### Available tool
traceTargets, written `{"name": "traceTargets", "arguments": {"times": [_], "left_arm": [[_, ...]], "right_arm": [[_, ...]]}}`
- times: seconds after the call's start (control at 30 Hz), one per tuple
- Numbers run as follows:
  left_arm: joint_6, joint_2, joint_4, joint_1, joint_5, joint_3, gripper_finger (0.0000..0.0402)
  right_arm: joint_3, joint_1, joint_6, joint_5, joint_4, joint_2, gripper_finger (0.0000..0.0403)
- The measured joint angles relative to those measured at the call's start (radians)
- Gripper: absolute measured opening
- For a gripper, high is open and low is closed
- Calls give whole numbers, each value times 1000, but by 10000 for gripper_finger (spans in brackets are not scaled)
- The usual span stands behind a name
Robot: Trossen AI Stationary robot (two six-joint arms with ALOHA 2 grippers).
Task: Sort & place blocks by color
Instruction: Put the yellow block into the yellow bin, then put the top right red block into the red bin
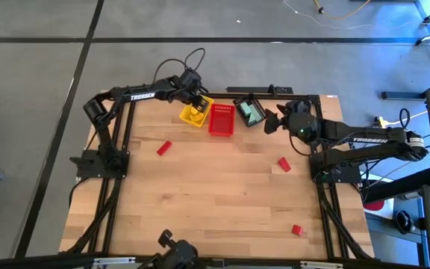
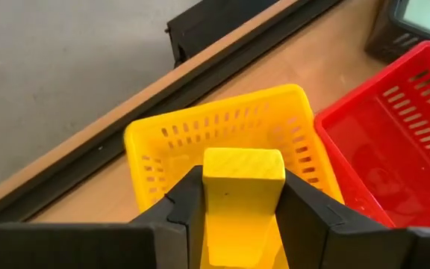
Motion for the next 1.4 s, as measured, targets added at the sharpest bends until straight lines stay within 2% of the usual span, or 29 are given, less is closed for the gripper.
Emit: {"name": "traceTargets", "arguments": {"times": [0.17,0.23,0.37,0.5,0.67,0.73,0.83,0.93,1.13,1.27,1.4], "left_arm": [[42,3,15,4,86,0,116],[70,3,13,3,87,0,119],[117,1,-9,7,84,0,178],[149,-41,-23,32,135,-2,227],[91,-132,-37,55,200,-2,241],[55,-182,-39,46,229,-3,240],[7,-284,16,1,260,-36,240],[-55,-410,150,-78,249,-119,240],[-163,-689,550,-304,109,-408,240],[-206,-838,717,-448,-1,-571,240],[-172,-939,738,-526,-16,-640,240]], "right_arm": [[0,0,97,-23,0,0,271],[0,0,149,-35,0,1,271],[0,0,197,-77,1,8,271],[0,0,190,-104,0,13,271],[0,0,178,-105,-1,19,271],[0,0,124,-120,0,19,271],[0,0,13,-208,3,18,271],[0,0,-85,-377,18,18,271],[0,0,-235,-669,117,1,271],[0,0,-255,-786,272,-9,271],[0,0,-253,-850,401,-9,271]]}}
